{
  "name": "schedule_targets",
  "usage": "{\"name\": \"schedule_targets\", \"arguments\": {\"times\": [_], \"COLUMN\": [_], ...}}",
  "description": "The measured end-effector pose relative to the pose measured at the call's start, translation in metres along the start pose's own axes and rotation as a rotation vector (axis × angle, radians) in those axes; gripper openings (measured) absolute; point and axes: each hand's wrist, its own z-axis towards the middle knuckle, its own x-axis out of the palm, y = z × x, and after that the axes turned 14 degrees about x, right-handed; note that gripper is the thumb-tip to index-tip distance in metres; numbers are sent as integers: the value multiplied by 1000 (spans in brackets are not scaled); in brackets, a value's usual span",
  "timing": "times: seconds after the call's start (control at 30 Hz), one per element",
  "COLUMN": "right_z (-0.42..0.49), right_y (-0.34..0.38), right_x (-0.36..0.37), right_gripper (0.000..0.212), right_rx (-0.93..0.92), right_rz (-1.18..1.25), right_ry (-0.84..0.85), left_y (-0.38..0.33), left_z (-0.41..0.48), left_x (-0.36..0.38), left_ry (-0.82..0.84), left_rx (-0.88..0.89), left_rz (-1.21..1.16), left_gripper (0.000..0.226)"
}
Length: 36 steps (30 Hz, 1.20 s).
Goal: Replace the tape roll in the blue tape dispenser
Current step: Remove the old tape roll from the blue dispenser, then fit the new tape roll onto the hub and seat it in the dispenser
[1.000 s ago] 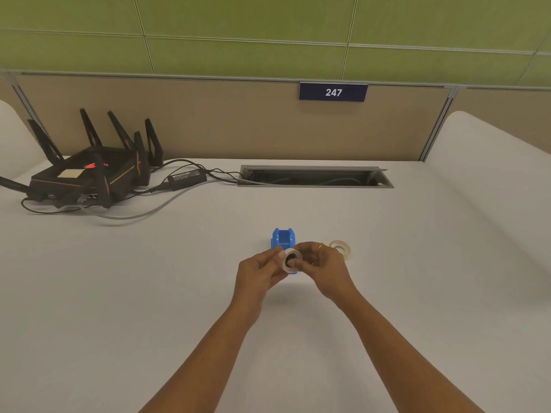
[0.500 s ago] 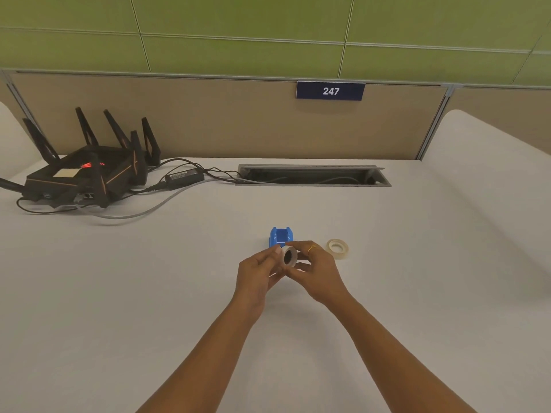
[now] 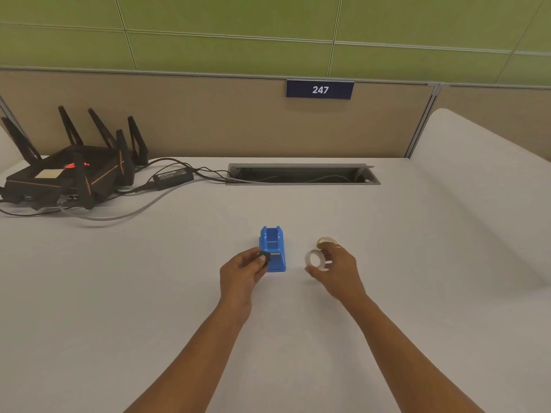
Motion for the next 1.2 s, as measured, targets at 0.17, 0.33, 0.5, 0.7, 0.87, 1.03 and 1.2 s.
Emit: {"name": "schedule_targets", "arguments": {"times": [0.17, 0.33, 0.5, 0.7, 0.87, 1.03, 1.2], "right_z": [15, 29, 36, 40, 48, 52, 48], "right_y": [-27, -32, -30, -20, -11, -6, -3], "right_x": [-13, -17, -15, -6, 0, 3, 5], "right_gripper": [39, 49, 60, 64, 61, 47, 51], "right_rx": [171, 231, 241, 134, 116, 117, 117], "right_rz": [-160, -201, -195, -266, -412, -473, -319], "right_ry": [-102, -122, -116, -123, -101, -114, -122], "left_y": [1, 1, 1, 1, 3, 3, 3], "left_z": [-2, -3, -2, -1, -1, -1, -2], "left_x": [1, 4, 3, 2, 0, -3, -4], "left_ry": [-7, 11, 10, 11, 17, 23, 33], "left_rx": [-8, -12, -11, -25, -32, -32, -41], "left_rz": [19, 35, 52, 63, 59, 60, 94], "left_gripper": [22, 26, 23, 23, 23, 24, 19]}}
